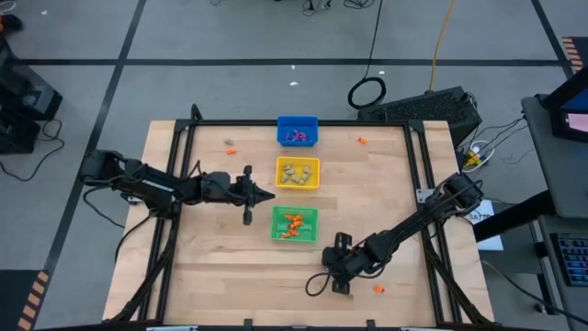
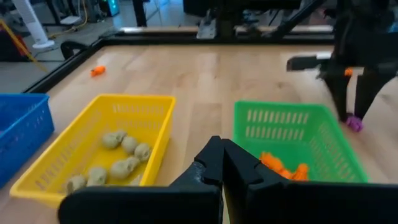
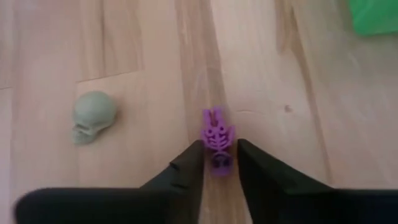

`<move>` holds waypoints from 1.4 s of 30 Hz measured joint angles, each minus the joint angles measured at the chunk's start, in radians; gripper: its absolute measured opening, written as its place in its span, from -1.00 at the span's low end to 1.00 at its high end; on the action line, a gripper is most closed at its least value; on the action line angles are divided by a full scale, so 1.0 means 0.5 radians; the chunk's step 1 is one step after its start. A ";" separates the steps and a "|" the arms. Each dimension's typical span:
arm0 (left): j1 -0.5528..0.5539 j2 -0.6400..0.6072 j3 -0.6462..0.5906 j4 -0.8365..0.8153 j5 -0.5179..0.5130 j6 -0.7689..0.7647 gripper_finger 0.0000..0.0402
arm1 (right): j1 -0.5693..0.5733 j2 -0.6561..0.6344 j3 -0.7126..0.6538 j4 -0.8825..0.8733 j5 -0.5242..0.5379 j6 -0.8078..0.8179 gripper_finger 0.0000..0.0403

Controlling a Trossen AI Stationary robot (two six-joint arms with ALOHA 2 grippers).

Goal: Sort Halloween decoration
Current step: Put the purple skeleton toy into the blue bin

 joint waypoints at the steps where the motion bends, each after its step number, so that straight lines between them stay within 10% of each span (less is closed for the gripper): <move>1: 0.005 0.000 0.000 -0.022 -0.012 0.006 -1.00 | -0.005 0.001 -0.001 -0.002 -0.002 0.000 -0.64; 6: 0.039 0.001 0.000 -0.063 -0.027 0.006 -1.00 | -0.028 -0.010 -0.001 -0.020 -0.022 -0.036 -0.94; 21: 0.114 0.001 0.000 -0.110 -0.032 0.006 -1.00 | -0.245 -0.487 -0.010 -0.003 0.203 -0.423 -0.94; 34: 0.112 0.001 0.000 -0.089 -0.029 -0.047 -1.00 | -1.202 -0.634 0.214 -0.267 0.232 -0.929 -0.94; 42: 0.112 0.001 0.000 -0.089 -0.021 -0.047 -1.00 | -1.826 -0.353 0.631 -0.359 -0.169 -1.269 -0.94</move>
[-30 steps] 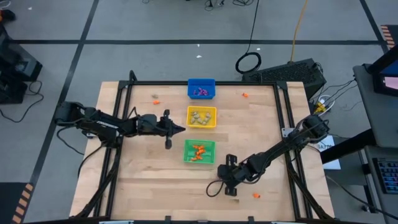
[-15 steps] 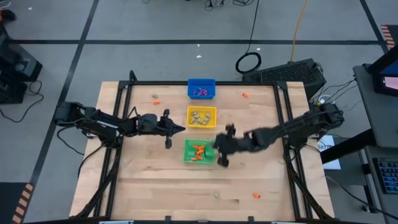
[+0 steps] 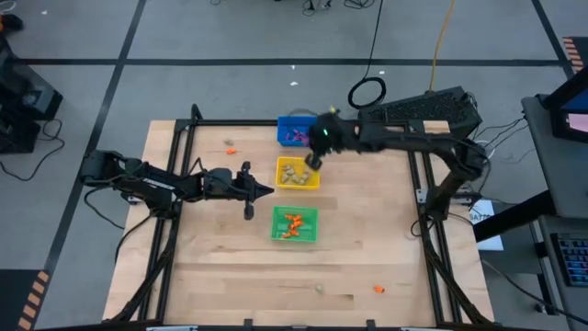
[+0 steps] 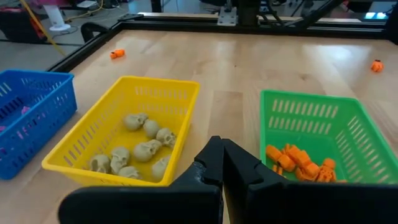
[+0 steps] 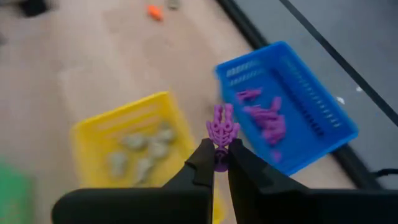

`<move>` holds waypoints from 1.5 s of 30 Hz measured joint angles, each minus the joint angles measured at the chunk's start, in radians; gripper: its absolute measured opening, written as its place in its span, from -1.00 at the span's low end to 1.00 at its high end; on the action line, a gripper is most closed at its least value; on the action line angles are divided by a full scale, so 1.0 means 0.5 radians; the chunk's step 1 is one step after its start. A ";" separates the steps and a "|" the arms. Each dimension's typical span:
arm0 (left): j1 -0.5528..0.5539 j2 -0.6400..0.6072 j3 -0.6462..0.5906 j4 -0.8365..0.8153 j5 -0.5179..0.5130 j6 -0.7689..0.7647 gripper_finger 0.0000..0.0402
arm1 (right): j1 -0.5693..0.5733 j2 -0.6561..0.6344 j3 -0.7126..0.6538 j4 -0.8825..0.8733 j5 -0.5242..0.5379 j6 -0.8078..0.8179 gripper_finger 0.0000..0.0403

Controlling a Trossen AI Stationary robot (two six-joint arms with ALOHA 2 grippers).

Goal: Sort Halloween decoration
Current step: Put the purple skeleton toy into the blue bin, then put the right orange skeleton toy into the green bin

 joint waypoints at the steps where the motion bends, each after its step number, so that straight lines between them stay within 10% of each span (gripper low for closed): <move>1: 0.000 0.000 0.000 0.000 0.001 0.000 -1.00 | -0.052 0.060 0.062 -0.021 -0.030 -0.031 -0.94; 25: 0.000 0.001 0.000 -0.011 0.006 0.002 -1.00 | -0.608 0.994 0.780 -0.363 -0.475 -0.299 -0.91; 38: 0.000 0.002 0.000 -0.011 0.006 0.004 -1.00 | -0.596 0.787 0.780 -0.414 -0.467 -0.332 -0.28; 45: -0.010 0.002 0.000 -0.076 0.006 0.003 -1.00 | -0.641 0.505 0.599 -0.596 -0.371 -0.487 -0.87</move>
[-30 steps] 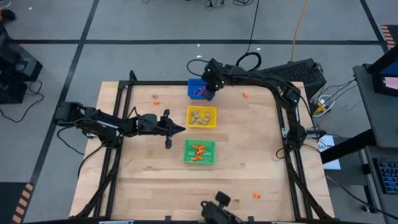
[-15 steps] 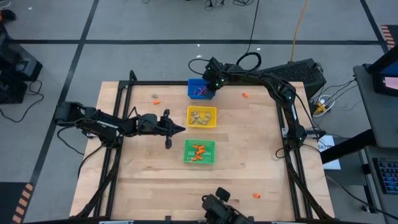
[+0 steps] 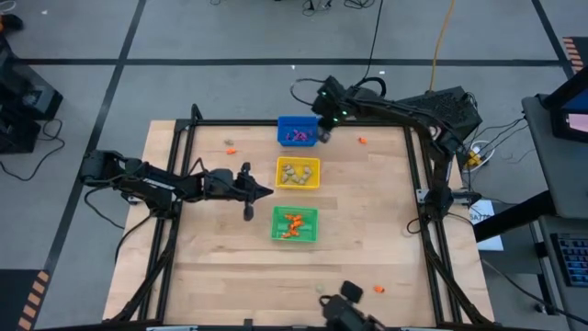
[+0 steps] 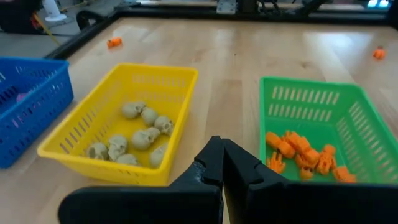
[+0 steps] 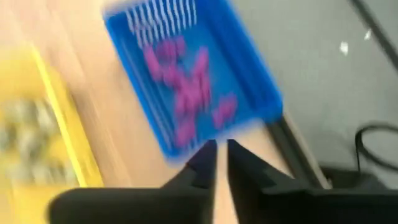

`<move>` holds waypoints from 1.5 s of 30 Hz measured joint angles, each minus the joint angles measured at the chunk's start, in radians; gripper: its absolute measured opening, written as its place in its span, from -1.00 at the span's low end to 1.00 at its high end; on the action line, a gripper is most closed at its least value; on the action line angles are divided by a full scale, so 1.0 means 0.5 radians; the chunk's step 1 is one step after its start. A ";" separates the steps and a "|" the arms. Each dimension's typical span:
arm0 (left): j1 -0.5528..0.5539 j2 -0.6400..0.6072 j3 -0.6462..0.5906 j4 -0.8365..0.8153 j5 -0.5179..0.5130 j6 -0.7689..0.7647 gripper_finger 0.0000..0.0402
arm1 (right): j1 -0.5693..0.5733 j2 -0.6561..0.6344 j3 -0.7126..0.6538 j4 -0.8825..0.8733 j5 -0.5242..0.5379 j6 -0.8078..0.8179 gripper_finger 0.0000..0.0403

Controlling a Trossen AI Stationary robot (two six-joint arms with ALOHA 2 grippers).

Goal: Sort Halloween decoration
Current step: Put the right orange skeleton toy into the green bin

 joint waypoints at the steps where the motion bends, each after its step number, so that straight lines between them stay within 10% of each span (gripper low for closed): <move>1: -0.003 0.000 0.000 -0.022 0.000 0.000 -1.00 | -0.023 -0.046 -0.074 -0.037 0.001 -0.023 -0.93; 15: -0.007 0.000 -0.001 0.002 0.000 -0.017 -1.00 | -0.318 -0.612 -1.175 0.209 0.005 0.041 -0.82; 27: -0.007 0.000 -0.001 -0.001 0.000 -0.051 -1.00 | -0.561 -0.408 -1.295 0.529 0.015 0.000 -0.28; 45: -0.007 0.000 -0.001 -0.003 0.000 -0.051 -1.00 | -0.624 -0.296 -1.274 0.641 0.064 0.005 -0.94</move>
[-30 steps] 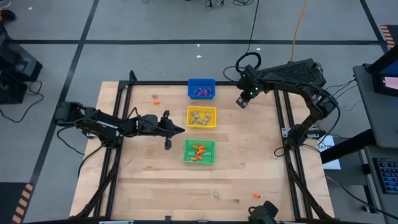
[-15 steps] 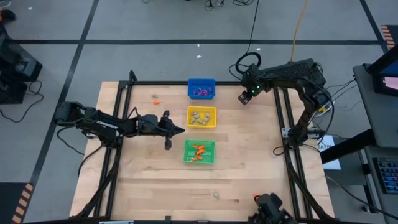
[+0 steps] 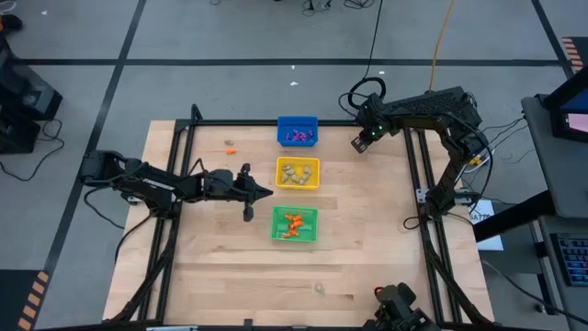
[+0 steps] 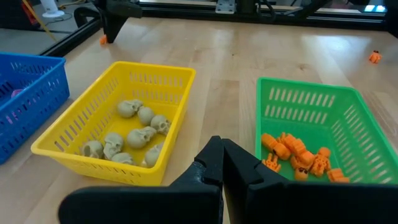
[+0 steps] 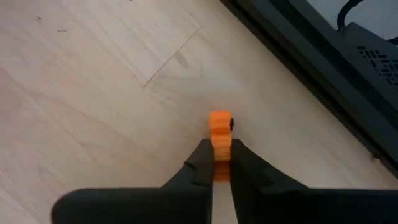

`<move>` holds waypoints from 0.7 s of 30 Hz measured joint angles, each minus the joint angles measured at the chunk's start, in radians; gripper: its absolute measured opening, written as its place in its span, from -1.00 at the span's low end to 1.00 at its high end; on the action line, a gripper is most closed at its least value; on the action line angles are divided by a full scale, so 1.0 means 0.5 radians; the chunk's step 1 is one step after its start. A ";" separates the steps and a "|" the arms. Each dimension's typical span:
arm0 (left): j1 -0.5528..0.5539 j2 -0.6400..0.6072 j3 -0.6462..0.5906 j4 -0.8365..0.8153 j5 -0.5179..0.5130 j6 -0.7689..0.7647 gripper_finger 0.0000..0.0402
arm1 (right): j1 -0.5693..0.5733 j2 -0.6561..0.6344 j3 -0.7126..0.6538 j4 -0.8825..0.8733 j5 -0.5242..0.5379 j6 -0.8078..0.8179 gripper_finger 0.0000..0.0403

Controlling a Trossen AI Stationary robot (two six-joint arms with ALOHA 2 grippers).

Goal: Sort Halloween decoration
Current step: Put the right orange skeleton toy into the green bin

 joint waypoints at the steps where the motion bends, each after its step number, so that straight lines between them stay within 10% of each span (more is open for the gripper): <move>1: 0.000 0.000 0.000 0.000 0.000 0.000 -1.00 | 0.013 -0.013 -0.001 -0.007 0.003 -0.002 -0.92; 10: 0.000 0.000 0.000 0.002 -0.001 0.010 -1.00 | 0.347 -0.410 -0.008 -0.364 0.002 0.076 -0.94; 21: 0.000 0.000 0.000 0.004 -0.003 0.010 -1.00 | 1.332 -0.805 -0.004 -0.272 0.118 0.524 -0.94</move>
